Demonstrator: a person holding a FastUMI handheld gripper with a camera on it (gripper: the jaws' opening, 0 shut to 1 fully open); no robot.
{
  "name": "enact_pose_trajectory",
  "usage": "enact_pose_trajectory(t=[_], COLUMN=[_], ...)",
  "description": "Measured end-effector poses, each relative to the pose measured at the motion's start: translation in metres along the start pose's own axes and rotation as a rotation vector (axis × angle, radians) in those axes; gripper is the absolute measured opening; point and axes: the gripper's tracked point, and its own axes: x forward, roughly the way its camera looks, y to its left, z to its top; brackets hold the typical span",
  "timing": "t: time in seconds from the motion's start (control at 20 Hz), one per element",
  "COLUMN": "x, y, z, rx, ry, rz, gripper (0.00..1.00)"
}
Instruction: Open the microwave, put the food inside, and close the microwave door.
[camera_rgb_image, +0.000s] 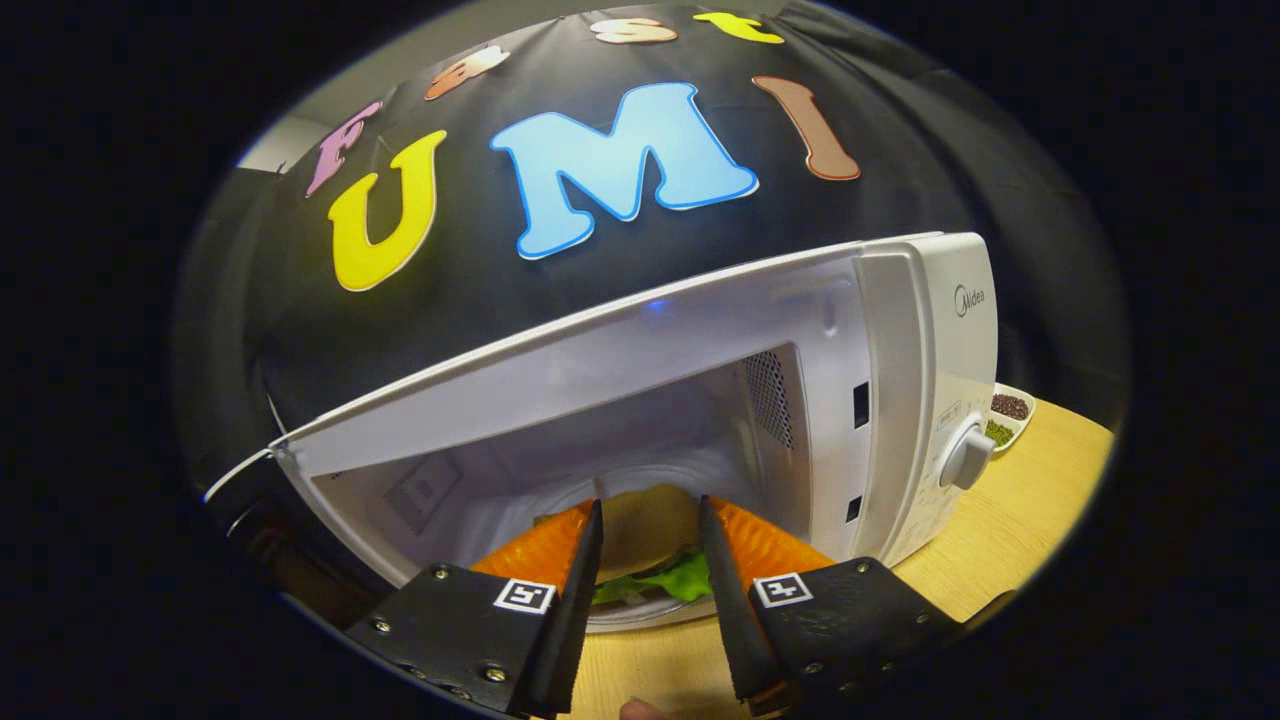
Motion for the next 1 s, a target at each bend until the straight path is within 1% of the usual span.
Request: enact_pose_trajectory(t=[0.15,0.4,0.6,0.7,0.85,0.95,1.0], x=[-0.03,-0.109,-0.197,-0.248,-0.327,-0.366,-0.378], y=[0.006,0.039,0.078,0.102,0.14,0.159,0.166], z=[0.004,0.009,0.013,0.009,-0.012,-0.029,-0.038], rx=[-0.064,-0.16,-0.277,-0.327,-0.36,-0.389,-0.406], ry=[-0.002,-0.036,-0.098,-0.127,-0.134,-0.14,-0.143], rz=[0.022,0.151,0.311,0.419,0.619,0.718,0.748], gripper=[0.58,0.58,0.58,0.58,0.58,0.57,0.57])
